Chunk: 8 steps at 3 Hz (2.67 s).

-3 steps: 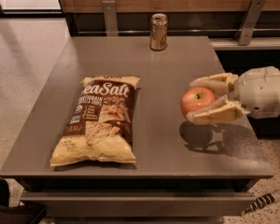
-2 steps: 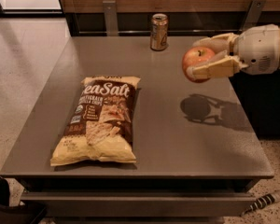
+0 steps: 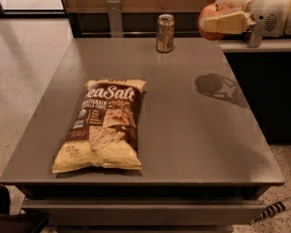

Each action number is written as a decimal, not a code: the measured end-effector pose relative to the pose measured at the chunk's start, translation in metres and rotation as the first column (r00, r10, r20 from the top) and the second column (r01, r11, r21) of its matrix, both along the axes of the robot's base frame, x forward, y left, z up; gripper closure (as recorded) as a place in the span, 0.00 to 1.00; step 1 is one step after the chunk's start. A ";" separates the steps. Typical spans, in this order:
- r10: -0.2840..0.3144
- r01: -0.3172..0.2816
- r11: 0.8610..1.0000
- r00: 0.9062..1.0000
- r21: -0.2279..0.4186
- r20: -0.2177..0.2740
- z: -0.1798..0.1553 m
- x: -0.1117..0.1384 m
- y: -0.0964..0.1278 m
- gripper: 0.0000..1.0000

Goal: Move apple near orange can

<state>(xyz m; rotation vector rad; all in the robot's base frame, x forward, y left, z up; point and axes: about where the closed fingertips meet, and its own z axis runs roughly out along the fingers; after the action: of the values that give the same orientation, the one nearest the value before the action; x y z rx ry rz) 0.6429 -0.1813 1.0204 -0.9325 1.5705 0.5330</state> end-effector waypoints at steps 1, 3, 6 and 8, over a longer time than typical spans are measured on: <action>-0.149 0.149 0.989 0.988 0.017 0.025 0.007 0.036 -0.018 1.00; -0.187 0.186 0.981 0.982 -0.051 -0.021 -0.012 0.077 -0.016 1.00; -0.252 0.258 0.965 0.962 0.044 -0.107 -0.099 0.191 -0.031 1.00; -0.224 0.231 0.966 0.972 0.112 -0.077 -0.135 0.188 -0.034 1.00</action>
Offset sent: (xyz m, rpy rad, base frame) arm 0.0277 -0.0137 0.0039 0.0087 -0.0153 -0.1153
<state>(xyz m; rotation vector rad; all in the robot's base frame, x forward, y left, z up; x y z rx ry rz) 0.8312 -0.2148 0.8856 -0.6391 1.6590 0.4919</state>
